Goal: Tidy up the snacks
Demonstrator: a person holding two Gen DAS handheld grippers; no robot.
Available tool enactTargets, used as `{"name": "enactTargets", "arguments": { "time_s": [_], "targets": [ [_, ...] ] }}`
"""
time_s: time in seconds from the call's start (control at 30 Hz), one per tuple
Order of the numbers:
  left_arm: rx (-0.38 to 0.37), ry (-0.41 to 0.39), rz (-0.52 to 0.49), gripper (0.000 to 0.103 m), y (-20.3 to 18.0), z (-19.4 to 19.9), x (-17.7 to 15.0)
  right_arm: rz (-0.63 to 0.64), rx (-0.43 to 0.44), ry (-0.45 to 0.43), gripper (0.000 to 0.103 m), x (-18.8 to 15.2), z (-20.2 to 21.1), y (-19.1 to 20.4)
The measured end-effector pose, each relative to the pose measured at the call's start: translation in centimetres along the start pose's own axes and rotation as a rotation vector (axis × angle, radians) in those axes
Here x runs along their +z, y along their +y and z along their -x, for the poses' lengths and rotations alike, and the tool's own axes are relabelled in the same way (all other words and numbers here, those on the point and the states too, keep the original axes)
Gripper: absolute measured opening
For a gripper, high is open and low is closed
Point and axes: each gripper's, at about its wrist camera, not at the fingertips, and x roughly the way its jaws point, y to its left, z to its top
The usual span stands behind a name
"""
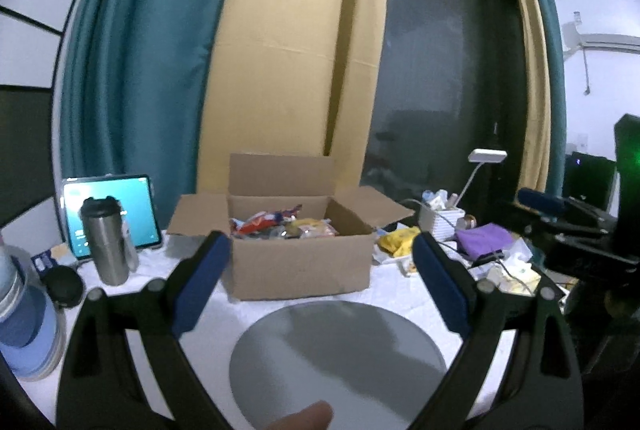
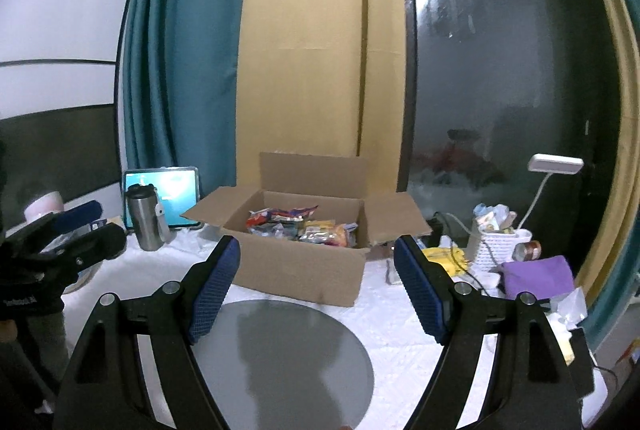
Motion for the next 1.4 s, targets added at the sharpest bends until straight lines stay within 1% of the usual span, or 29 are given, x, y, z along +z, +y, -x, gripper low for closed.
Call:
{"name": "enactTargets", "arguments": {
  "time_s": [0.1,0.23,0.37,0.47,0.73,1.13,1.4],
  "targets": [
    [-0.007,-0.003,0.007,0.094,-0.2,0.8,-0.9,0.001,0.004,-0.021,0.082,-0.8,1.0,0.1],
    [-0.004,-0.012,-0.011,0.094,-0.8,1.9,-1.7,0.018,-0.019,-0.041,0.082,-1.8,2.5,0.5],
    [-0.004,-0.049,-0.034,0.094,-1.2,2.6,-1.8,0.025,-0.019,-0.030,0.082,-2.6,3.1,0.6],
    [0.001,-0.062,-0.037,0.094,-1.3,2.7,-1.7,0.022,-0.026,-0.020,0.082,-3.0,3.1,0.5],
    [0.002,-0.044,-0.023,0.094,-1.1,2.4,-1.6,0.007,-0.024,-0.028,0.082,-3.0,3.2,0.4],
    [0.007,-0.032,-0.001,0.094,-0.6,2.1,-1.8,0.004,-0.021,-0.004,0.082,-2.9,2.4,0.7],
    [-0.004,-0.023,0.008,0.094,-0.6,2.2,-1.9,0.014,-0.012,0.005,0.082,-2.8,2.3,1.1]
  ]
}}
